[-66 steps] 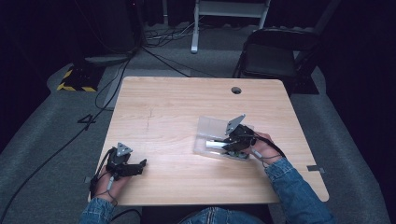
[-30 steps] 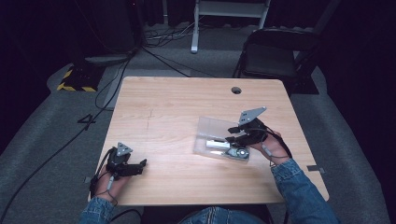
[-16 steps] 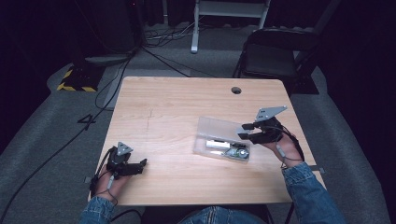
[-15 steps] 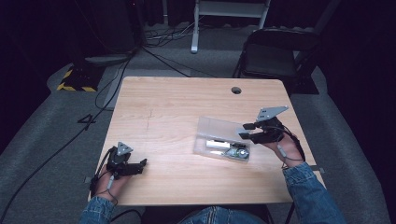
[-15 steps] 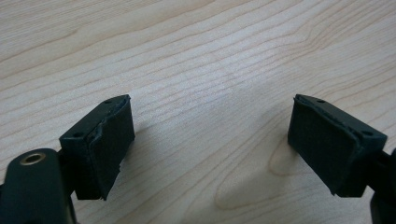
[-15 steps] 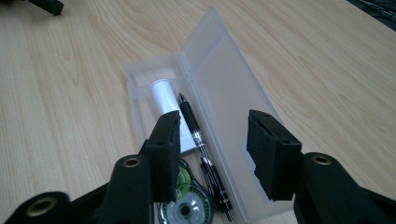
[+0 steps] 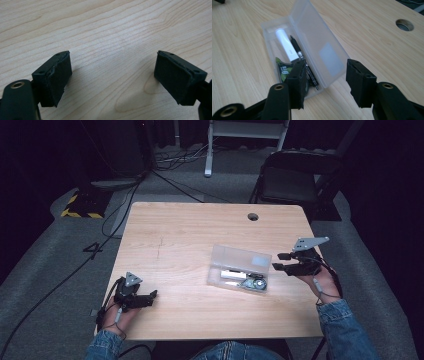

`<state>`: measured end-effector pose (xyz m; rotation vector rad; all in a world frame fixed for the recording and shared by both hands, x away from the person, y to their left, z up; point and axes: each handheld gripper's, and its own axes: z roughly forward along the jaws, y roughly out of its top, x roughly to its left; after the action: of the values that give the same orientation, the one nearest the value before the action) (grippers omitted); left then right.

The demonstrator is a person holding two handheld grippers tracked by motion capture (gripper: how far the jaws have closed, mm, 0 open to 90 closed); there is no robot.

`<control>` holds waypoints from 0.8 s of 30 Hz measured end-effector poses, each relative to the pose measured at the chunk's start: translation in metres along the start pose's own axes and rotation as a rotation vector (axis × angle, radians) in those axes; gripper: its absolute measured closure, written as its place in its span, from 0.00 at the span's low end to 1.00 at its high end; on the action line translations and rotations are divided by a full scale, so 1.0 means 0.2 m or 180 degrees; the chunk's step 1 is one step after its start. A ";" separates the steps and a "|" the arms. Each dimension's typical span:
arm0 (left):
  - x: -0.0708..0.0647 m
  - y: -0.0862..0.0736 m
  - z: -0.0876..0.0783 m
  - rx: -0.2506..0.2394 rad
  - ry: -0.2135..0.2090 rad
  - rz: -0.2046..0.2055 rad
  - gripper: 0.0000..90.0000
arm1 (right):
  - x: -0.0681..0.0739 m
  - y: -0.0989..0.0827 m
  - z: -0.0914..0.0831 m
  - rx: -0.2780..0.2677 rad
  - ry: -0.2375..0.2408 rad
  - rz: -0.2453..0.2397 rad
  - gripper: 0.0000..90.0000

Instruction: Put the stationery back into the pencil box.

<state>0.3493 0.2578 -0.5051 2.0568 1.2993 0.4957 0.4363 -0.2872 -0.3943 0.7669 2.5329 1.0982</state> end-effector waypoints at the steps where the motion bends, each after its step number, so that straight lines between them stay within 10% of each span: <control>1: 0.00 0.00 0.00 0.0000 0.0000 0.0000 0.17 | -0.01 -0.02 -0.01 -0.0008 -0.0025 0.0043 0.57; 24: 0.00 0.00 0.00 0.0001 0.0001 0.0002 0.17 | -0.12 -0.34 0.03 0.0064 -0.0467 0.0512 0.50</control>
<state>0.3493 0.2578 -0.5051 2.0573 1.2991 0.4960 0.4344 -0.3364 -0.4466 1.0327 2.3974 1.0245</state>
